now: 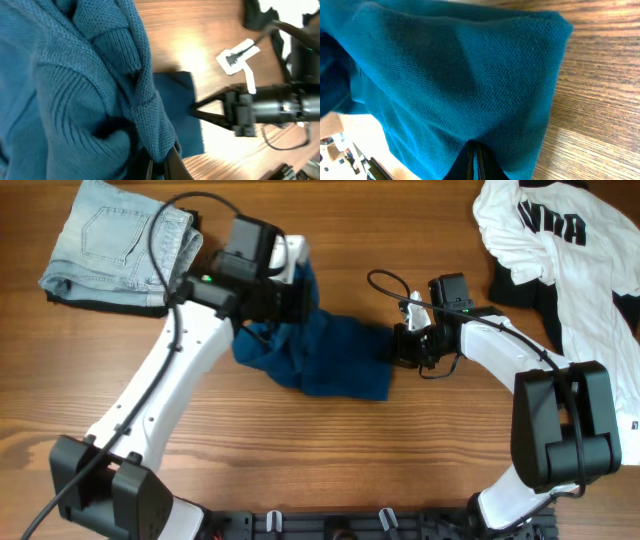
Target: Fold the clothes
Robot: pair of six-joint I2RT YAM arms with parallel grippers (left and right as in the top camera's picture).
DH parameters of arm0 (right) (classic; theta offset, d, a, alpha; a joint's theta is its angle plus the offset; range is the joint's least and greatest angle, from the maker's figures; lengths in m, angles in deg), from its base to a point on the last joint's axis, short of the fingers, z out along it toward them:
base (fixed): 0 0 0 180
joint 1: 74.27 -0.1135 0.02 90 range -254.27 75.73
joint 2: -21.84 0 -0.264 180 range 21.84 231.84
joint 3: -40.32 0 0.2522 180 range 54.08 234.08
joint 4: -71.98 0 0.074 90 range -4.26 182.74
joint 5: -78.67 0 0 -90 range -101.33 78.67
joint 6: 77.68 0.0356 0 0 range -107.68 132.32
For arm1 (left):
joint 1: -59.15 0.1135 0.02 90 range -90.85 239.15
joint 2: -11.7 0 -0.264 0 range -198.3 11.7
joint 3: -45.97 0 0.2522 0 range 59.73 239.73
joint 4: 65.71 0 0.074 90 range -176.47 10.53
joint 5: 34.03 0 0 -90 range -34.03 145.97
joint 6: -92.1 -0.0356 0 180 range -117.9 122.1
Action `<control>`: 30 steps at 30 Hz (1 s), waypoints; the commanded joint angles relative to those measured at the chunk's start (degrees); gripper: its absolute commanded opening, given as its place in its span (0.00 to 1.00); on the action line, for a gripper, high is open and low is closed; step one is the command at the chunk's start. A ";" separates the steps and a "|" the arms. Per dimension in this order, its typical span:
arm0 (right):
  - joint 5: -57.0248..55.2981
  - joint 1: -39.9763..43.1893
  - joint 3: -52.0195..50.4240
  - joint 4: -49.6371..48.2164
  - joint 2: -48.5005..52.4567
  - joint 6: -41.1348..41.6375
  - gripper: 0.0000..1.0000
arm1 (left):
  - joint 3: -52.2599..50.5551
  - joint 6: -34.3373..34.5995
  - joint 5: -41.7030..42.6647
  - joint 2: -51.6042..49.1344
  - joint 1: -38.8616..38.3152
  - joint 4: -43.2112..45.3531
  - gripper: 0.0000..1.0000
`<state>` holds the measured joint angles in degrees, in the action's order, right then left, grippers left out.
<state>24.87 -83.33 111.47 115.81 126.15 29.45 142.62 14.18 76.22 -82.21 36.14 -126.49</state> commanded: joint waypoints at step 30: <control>0.37 3.87 10.80 5.18 -10.64 -7.93 0.66 | 6.29 4.63 2.40 5.49 18.67 0.68 1.00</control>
<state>34.95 -74.56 122.00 120.49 115.20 23.81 147.87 19.38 78.38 -79.17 48.56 -122.47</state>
